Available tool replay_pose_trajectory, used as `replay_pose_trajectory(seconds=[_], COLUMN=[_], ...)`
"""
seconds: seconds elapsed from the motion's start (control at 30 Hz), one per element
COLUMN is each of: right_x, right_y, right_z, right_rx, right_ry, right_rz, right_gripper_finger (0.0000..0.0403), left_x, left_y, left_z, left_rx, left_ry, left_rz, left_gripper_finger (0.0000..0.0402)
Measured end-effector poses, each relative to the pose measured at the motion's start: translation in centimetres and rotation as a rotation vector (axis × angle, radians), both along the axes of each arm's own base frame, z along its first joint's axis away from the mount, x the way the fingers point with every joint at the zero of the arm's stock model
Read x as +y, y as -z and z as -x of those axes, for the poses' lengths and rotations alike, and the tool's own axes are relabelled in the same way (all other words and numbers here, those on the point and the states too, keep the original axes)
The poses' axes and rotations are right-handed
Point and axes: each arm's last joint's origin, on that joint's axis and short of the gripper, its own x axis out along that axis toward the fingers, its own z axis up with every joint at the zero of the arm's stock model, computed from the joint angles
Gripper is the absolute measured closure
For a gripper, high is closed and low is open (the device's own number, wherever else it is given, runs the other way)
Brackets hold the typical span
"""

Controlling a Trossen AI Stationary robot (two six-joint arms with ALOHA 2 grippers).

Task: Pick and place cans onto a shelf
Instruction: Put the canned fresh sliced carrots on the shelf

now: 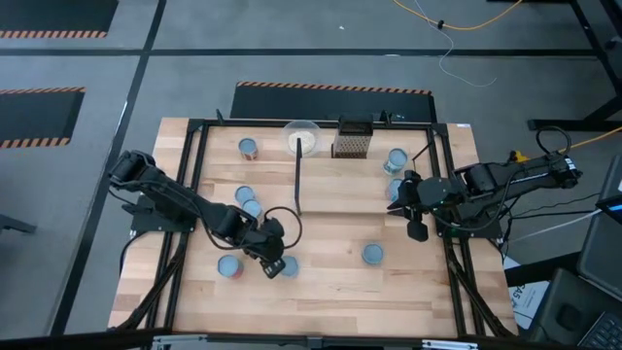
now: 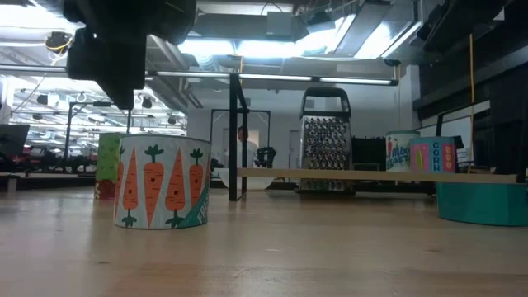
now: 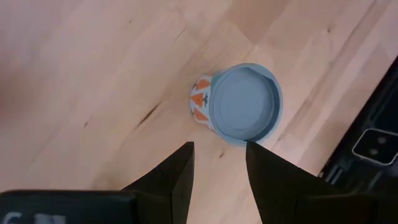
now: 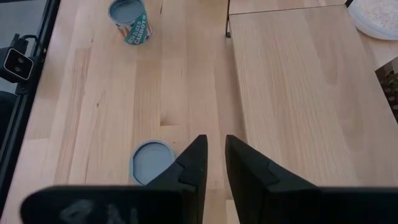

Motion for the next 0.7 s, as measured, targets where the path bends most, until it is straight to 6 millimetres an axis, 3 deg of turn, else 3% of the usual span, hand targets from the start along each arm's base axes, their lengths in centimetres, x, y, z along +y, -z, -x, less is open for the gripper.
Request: replay_pose_trajectory(seconds=[0.7], right_x=[0.0], right_y=[0.0], right_z=[0.0], right_rx=[-0.001], right_ry=[0.0], right_rz=[0.0], right_gripper_finger=[0.0341], left_x=[-0.6], left_y=[4.7], left_z=[-2.5], left_rx=[0.092], left_ry=[-0.096], left_rz=[0.01], left_gripper_finger=[0.0263])
